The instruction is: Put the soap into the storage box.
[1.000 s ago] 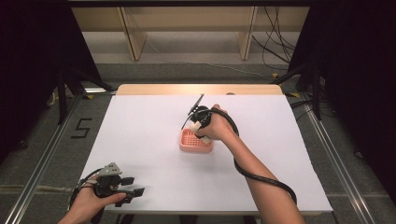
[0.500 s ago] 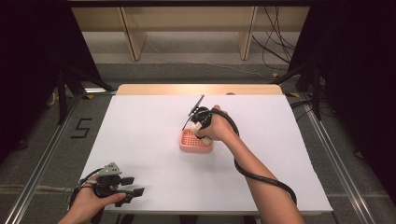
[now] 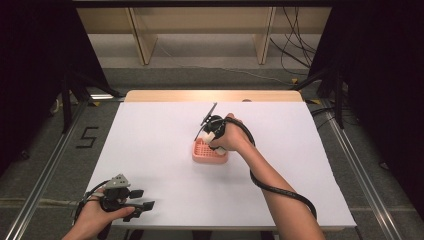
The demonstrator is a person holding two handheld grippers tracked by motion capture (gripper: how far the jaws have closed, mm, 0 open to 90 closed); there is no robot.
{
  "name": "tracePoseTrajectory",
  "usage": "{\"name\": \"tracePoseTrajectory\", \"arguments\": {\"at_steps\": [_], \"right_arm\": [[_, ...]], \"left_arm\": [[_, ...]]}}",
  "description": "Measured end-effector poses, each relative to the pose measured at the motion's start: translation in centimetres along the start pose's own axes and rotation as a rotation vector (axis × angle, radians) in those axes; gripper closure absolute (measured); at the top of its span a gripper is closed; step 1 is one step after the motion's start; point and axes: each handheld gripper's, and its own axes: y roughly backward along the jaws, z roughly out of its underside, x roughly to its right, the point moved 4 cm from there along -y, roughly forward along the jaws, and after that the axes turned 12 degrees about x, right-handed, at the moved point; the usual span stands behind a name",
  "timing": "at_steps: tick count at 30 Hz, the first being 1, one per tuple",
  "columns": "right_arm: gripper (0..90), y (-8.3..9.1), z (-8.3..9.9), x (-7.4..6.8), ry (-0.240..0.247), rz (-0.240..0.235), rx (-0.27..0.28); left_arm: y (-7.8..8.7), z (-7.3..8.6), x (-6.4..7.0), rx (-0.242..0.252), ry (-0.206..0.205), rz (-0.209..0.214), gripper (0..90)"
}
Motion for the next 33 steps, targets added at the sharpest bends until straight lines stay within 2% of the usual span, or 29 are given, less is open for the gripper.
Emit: {"name": "tracePoseTrajectory", "arguments": {"at_steps": [4,5,9,10,14,18,19,22,27,33], "right_arm": [[50.5,-0.02,-0.11,-0.04,0.000,0.004,0.000],[50.5,-0.11,-0.16,0.17,0.027,0.000,0.009],[50.5,-0.08,-0.30,-0.16,0.013,0.002,-0.005],[50.5,-0.20,-0.28,0.00,0.032,0.000,-0.004],[50.5,-0.40,-0.41,-0.30,0.018,-0.003,-0.007],[50.5,-0.54,-0.39,-0.23,0.030,-0.009,-0.005],[50.5,-0.68,-0.37,-0.01,0.046,-0.010,0.003],[50.5,-0.75,-0.25,-0.09,0.022,-0.010,-0.001],[50.5,-0.81,-0.26,0.00,0.048,-0.014,-0.002],[50.5,-0.84,-0.27,-0.24,0.030,-0.018,-0.010]], "left_arm": [[0.01,0.00,-0.01,-0.002,0.000,0.000,33.3],[-0.03,-0.01,0.05,0.002,0.004,0.001,33.2],[-0.02,0.01,0.05,-0.001,0.003,0.001,33.3],[0.00,0.01,0.01,-0.002,0.000,0.001,33.3],[0.02,0.00,-0.01,-0.003,-0.001,-0.001,33.2],[-0.03,0.01,0.06,0.001,0.005,0.002,33.2],[0.02,0.00,-0.02,-0.004,-0.001,0.001,33.2],[0.01,0.01,-0.02,-0.002,-0.001,0.001,33.2],[-0.04,0.01,0.06,0.001,0.005,0.002,33.3],[0.01,0.02,-0.02,-0.003,0.000,0.001,33.3]]}}
